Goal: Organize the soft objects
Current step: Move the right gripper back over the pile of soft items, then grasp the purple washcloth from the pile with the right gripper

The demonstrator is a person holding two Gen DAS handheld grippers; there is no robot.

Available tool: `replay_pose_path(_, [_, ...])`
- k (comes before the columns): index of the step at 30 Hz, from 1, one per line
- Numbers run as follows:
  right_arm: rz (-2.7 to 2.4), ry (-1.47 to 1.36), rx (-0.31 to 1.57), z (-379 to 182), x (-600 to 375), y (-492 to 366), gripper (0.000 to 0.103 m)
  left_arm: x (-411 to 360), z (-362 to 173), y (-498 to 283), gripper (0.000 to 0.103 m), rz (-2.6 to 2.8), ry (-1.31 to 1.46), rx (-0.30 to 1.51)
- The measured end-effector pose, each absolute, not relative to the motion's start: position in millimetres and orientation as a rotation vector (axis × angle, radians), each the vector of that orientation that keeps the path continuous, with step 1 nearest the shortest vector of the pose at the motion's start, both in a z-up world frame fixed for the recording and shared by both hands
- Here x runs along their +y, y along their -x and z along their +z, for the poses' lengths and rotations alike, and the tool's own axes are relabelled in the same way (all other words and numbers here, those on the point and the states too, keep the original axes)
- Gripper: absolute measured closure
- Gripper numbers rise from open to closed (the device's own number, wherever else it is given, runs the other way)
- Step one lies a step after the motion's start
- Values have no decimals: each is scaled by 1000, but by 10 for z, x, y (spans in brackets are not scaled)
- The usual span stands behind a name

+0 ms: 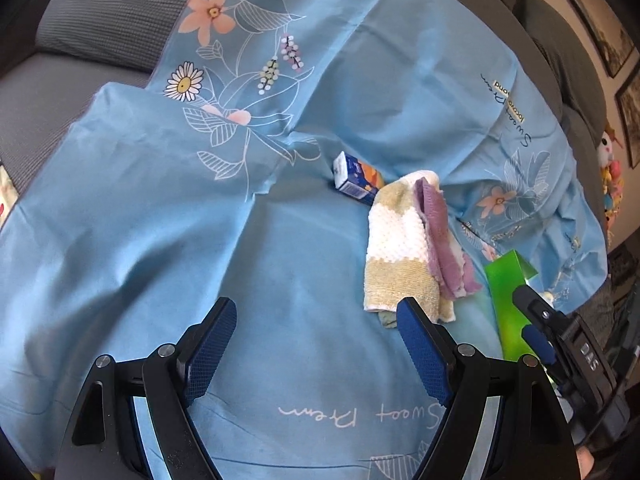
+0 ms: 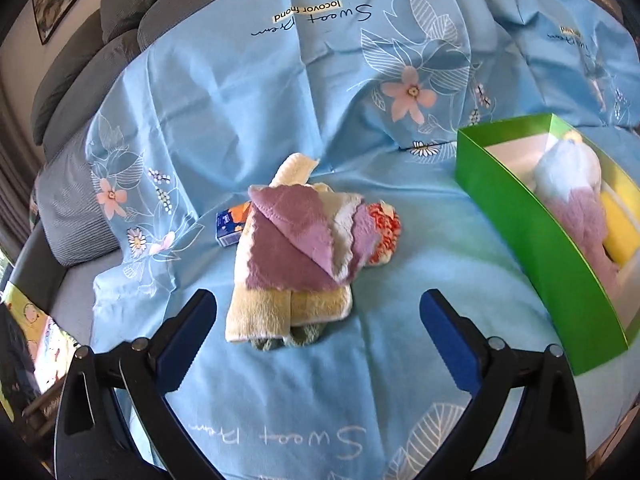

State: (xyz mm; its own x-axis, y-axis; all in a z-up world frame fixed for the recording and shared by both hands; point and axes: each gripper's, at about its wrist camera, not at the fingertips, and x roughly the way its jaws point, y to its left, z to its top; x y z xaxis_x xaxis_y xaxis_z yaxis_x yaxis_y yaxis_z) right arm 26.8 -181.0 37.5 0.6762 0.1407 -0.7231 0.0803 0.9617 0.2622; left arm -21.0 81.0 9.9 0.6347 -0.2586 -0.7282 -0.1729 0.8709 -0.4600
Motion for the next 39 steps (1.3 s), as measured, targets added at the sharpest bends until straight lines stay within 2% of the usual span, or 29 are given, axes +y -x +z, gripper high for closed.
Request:
replay_pose_path(8, [55,-317,856,293,-1736,-631,11,827,52,201,21,-12,523,917])
replay_pose_path(12, [76,-325,930,131,-1604,-881,27,806,27,185,21,-21,522,930])
replay_pose_path(19, [4,-284,999,-190,-1601,-1251,28,745,-16,161,21,-4,482,950])
replay_pose_path(22, [23,-239,978,-215,-1585,-1274,43,720,-18,145,21,7,466,958])
replay_pose_path(23, [31,-215,976,-222,-1562,-1265,61,709,-18,145,21,8,461,959])
replay_pose_path(24, [39,-210,986,-241,-1555,-1269,87,693,-18,142,21,8,456,960])
replay_pose_path(25, [45,-215,1001,-268,-1559,-1271,96,680,-20,139,21,8,452,964])
replay_pose_path(30, [102,-253,897,-66,-1673,-1079,96,598,-25,139,21,2,415,975])
replay_pose_path(39, [257,-288,724,902,-1898,-299,96,570,-54,134,21,7,412,989])
